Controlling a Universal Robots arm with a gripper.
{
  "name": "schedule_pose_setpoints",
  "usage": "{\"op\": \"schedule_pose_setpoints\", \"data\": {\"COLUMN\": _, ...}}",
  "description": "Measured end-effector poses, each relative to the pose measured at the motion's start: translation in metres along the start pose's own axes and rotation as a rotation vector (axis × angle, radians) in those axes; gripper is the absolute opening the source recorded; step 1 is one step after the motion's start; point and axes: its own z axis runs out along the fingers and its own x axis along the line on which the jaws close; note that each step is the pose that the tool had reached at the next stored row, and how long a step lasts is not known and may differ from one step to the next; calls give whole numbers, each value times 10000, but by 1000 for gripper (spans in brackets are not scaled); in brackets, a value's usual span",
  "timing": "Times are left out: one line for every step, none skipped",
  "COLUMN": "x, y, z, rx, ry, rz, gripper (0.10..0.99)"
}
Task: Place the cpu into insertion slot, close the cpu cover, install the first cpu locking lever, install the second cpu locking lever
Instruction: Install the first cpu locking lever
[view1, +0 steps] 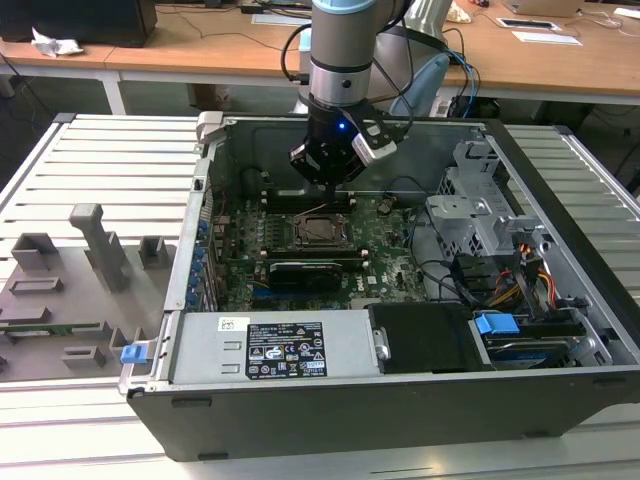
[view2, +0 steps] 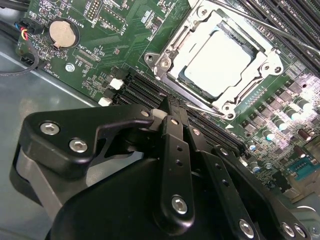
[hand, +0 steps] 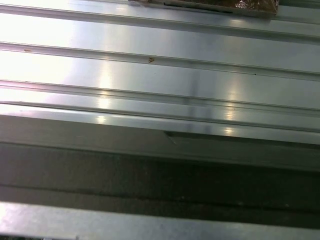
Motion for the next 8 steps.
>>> {"op": "schedule_pose_setpoints", "data": {"x": 0, "y": 0, "z": 0, "rx": 0, "ry": 0, "rz": -1, "gripper": 106}}
{"op": "schedule_pose_setpoints", "data": {"x": 0, "y": 0, "z": 0, "rx": 0, "ry": 0, "rz": -1, "gripper": 106}}
{"op": "schedule_pose_setpoints", "data": {"x": -1, "y": 0, "z": 0, "rx": 0, "ry": 0, "rz": -1, "gripper": 106}}
{"op": "schedule_pose_setpoints", "data": {"x": -1, "y": 0, "z": 0, "rx": 0, "ry": 0, "rz": 0, "gripper": 106}}
{"op": "schedule_pose_setpoints", "data": {"x": -6, "y": -1, "z": 0, "rx": 0, "ry": 0, "rz": 0, "gripper": 106}}
{"op": "schedule_pose_setpoints", "data": {"x": -12, "y": -1, "z": 0, "rx": 0, "ry": 0, "rz": 0, "gripper": 106}}
{"op": "schedule_pose_setpoints", "data": {"x": -12, "y": -1, "z": 0, "rx": 0, "ry": 0, "rz": -1, "gripper": 106}}
{"op": "schedule_pose_setpoints", "data": {"x": -12, "y": -1, "z": 0, "rx": 0, "ry": 0, "rz": -1, "gripper": 106}}
